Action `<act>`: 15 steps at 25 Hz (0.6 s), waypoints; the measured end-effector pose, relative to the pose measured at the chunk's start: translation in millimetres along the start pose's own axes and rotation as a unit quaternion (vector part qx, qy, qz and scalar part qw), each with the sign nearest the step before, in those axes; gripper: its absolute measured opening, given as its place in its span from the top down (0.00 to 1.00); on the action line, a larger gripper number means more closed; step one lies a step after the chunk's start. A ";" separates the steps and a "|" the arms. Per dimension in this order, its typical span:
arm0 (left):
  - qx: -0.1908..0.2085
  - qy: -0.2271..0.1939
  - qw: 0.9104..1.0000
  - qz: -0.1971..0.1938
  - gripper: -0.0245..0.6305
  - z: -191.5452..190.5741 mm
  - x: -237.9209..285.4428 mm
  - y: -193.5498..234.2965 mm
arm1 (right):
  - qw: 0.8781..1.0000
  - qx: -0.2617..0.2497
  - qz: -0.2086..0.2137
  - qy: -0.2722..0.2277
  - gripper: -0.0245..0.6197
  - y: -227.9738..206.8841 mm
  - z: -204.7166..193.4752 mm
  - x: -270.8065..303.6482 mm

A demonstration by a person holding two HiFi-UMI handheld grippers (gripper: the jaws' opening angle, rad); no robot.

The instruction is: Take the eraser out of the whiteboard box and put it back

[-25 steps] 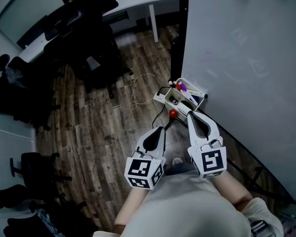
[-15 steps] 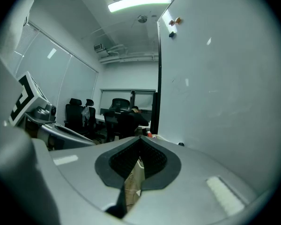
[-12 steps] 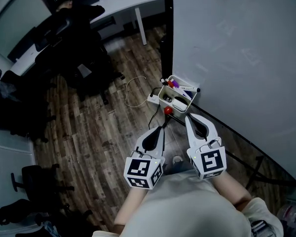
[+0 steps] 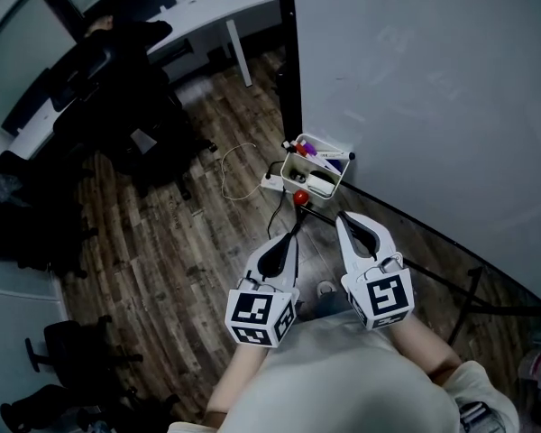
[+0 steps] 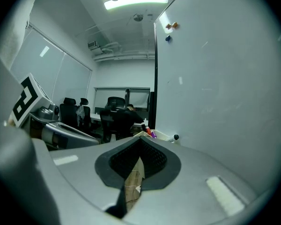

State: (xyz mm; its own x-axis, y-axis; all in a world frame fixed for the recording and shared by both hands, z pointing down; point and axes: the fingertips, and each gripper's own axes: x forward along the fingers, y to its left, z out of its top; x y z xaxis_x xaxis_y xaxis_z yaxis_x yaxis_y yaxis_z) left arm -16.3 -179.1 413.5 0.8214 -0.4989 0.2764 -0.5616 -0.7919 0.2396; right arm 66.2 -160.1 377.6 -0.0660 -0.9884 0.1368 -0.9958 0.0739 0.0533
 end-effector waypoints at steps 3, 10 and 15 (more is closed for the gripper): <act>0.003 0.004 1.000 -0.008 0.96 -1.0 -2.9 -0.8 | 1.000 0.003 -0.007 -0.001 0.96 2.5 1.5 -3.6; 0.009 0.011 1.000 -0.025 0.96 -3.6 -7.9 0.4 | 1.000 0.019 -0.024 0.002 0.96 10.0 -1.4 -9.5; 0.012 0.014 0.999 -0.036 0.96 -4.5 -10.1 1.7 | 0.999 0.026 -0.033 0.005 0.96 15.5 -4.2 -13.2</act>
State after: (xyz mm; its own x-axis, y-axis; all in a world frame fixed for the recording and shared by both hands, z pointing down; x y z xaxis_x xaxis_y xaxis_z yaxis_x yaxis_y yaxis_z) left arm -26.0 -173.8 415.3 0.8564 -0.4298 0.2860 -0.4978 -0.8343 0.2370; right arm 51.9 -145.4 380.8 0.0001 -0.9895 0.1442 -0.9999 0.0016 0.0118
